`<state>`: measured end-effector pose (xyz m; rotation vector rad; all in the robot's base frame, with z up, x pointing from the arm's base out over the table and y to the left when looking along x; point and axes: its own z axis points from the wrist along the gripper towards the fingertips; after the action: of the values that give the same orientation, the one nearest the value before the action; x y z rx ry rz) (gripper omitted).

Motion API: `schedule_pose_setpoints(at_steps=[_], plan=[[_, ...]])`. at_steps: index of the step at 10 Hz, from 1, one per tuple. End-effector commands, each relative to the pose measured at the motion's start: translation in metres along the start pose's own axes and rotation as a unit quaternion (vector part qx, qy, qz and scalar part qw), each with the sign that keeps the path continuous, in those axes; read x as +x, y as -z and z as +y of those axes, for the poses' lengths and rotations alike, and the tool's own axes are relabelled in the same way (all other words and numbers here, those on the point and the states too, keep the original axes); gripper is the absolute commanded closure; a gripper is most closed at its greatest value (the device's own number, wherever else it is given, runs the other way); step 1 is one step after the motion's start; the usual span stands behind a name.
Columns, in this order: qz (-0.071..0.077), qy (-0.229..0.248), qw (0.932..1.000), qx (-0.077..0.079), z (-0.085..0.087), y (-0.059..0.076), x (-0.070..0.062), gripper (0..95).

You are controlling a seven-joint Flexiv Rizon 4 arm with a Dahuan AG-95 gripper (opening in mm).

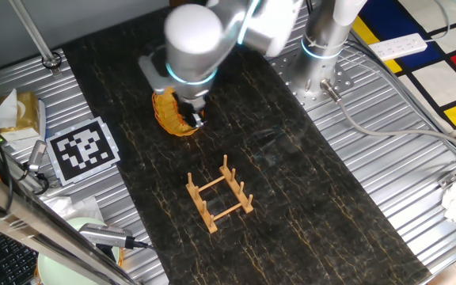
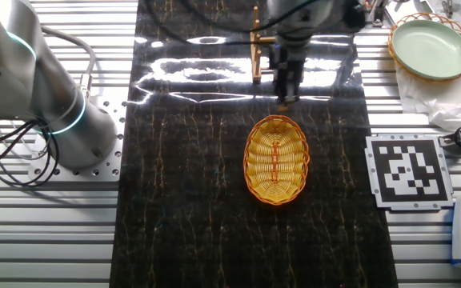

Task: Put the dish on the dish rack

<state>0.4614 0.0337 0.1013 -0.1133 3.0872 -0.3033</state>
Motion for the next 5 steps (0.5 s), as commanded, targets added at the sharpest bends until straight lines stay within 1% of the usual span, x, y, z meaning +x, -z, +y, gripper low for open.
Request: schedule_pose_setpoints(at_steps=[1, 3, 4, 5], plan=[[-0.01, 0.004, 0.9997, 0.022, 0.002, -0.01, 0.004, 76.0], [-0.026, 0.014, 0.9992, 0.027, 0.005, -0.02, 0.005, 76.0], [-0.029, 0.014, 0.999, 0.031, 0.007, -0.025, 0.006, 57.0], [-0.031, 0.014, 0.9989, 0.032, 0.007, -0.026, 0.006, 57.0]])
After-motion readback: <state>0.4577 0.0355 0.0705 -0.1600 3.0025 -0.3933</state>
